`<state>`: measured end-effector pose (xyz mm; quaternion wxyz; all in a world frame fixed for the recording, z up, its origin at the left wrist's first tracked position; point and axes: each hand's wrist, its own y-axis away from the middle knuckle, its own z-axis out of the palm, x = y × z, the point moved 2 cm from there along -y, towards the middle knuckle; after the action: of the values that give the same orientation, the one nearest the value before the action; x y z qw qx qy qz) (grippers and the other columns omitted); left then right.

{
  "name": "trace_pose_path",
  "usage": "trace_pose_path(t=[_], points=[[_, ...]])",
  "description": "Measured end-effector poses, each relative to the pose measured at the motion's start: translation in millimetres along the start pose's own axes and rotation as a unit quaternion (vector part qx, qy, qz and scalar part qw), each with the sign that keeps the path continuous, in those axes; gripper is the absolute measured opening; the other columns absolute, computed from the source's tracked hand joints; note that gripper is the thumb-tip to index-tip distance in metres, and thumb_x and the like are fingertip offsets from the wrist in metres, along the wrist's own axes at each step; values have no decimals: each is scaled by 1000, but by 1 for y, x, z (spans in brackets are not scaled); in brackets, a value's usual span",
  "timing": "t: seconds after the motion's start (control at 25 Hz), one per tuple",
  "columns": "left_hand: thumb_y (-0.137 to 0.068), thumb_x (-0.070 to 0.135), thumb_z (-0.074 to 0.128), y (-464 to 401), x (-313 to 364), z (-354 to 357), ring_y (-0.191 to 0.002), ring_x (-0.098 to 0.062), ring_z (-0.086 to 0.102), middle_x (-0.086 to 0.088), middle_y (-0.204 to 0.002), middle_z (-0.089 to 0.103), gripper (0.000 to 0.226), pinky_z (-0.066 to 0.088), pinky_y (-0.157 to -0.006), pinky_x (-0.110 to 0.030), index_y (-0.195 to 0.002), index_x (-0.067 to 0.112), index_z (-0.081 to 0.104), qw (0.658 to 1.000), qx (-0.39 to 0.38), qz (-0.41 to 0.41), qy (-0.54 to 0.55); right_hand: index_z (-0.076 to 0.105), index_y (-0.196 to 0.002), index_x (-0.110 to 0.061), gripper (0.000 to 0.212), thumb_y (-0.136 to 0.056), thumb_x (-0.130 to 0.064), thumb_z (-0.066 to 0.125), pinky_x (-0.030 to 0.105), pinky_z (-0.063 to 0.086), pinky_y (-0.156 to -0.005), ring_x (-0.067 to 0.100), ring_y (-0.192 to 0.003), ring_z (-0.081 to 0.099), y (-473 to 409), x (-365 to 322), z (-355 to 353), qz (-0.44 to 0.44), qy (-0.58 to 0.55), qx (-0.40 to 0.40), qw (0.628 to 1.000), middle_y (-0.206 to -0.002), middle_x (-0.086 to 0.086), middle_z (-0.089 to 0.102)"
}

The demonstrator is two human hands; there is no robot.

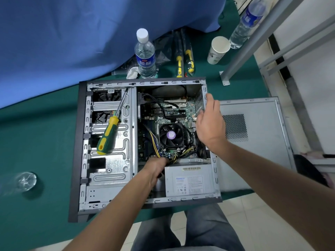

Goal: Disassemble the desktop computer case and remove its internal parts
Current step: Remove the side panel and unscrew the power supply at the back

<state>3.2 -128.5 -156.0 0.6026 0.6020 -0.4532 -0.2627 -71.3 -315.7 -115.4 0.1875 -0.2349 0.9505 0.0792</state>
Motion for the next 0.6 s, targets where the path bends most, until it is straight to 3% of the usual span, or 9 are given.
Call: trace_pose_path(t=[0.08, 0.2, 0.36, 0.52, 0.6], points=[[-90, 25, 65, 0, -2, 0, -94, -31, 64, -15, -101, 71, 20, 48, -71, -32, -97, 6, 65, 1000, -9, -3, 8, 28, -146, -12, 50, -99, -14, 44, 35, 43, -65, 22, -78, 52, 0, 0, 0, 0, 0, -1, 1000, -125, 11, 45], [-90, 28, 60, 5, -1, -3, -79, -22, 57, -8, -89, 67, 21, 42, -59, -26, -99, 9, 65, 1000, -12, -20, 20, 29, -146, -13, 50, -98, -14, 45, 34, 42, -65, 22, -77, 53, -1, 0, 0, 3, 1, 1, 1000, -124, 10, 45], [-91, 25, 58, 6, 11, -7, -91, -26, 61, -15, -102, 64, 40, 49, -78, -32, -121, 0, 58, 998, 40, 15, 53, 30, -145, -13, 51, -97, -12, 46, 33, 41, -64, 21, -76, 52, -1, 0, 0, 5, 2, 4, 1000, -123, 10, 46], [-91, 15, 56, 9, 33, -6, -63, -19, 53, -8, -78, 60, 25, 43, -50, -22, -110, -1, 59, 986, 65, 40, 150, 30, -145, -13, 52, -96, -11, 47, 34, 43, -65, 22, -77, 53, -1, -1, -1, 7, -2, 1, 1000, -123, 10, 45], [-93, 10, 55, 15, 32, -5, -59, -16, 49, -7, -76, 58, 14, 39, -43, -18, -106, 4, 57, 979, 69, 45, 188, 29, -146, -13, 53, -96, -11, 47, 36, 46, -68, 24, -79, 54, -1, -2, -1, 8, -4, -2, 1000, -124, 10, 44]])
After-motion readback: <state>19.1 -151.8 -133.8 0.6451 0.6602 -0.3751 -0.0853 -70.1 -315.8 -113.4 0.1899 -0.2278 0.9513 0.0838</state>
